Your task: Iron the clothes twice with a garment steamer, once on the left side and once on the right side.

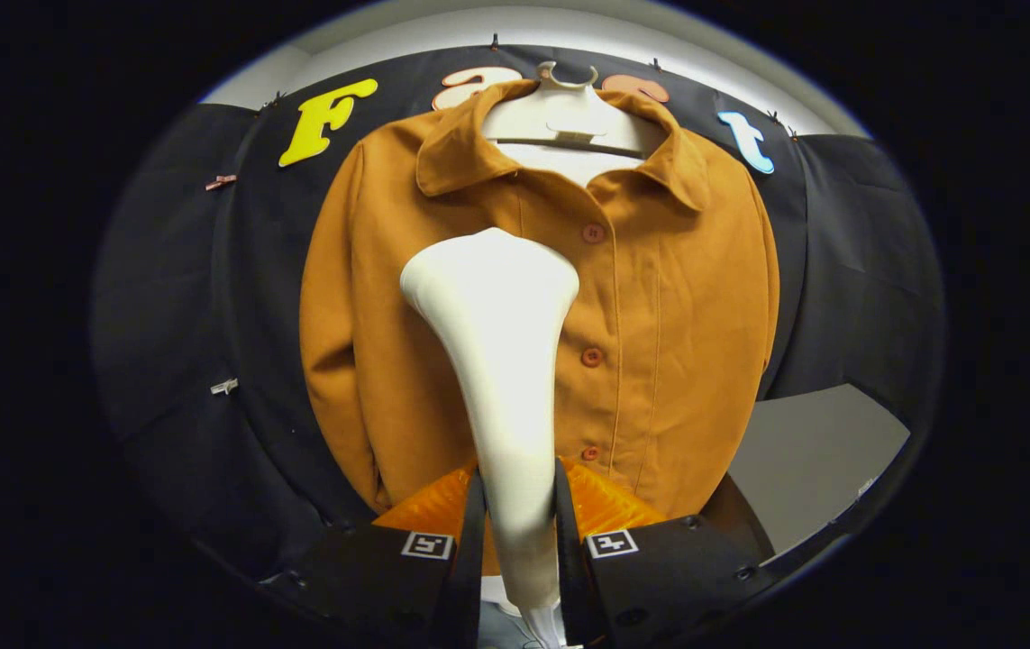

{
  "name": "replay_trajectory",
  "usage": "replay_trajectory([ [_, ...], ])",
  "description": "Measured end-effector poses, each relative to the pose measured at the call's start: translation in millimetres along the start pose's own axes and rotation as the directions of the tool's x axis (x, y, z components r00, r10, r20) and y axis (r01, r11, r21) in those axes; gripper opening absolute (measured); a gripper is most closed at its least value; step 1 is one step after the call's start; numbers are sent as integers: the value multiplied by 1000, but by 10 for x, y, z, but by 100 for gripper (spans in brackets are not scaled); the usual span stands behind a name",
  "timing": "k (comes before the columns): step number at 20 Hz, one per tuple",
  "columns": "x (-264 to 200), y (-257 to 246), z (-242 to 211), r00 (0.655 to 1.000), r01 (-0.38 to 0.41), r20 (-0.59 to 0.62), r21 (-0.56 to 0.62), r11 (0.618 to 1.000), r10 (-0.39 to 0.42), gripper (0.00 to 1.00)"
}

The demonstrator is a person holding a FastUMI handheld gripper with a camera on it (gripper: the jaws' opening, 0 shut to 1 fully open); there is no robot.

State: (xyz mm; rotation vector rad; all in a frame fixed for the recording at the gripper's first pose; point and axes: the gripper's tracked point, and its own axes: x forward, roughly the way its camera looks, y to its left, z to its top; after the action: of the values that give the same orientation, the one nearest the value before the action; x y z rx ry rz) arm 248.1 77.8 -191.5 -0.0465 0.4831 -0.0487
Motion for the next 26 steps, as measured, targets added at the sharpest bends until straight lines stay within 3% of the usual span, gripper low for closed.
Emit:
replay_trajectory([
  [8,276,91,-508,989,-4,-151,5,1000,5,39],
  [15,398,122,-1043,958,-5,-287,36,999,15,39],
  [26,171,135,-1769,895,-4,-445,49,999,26,39],
])
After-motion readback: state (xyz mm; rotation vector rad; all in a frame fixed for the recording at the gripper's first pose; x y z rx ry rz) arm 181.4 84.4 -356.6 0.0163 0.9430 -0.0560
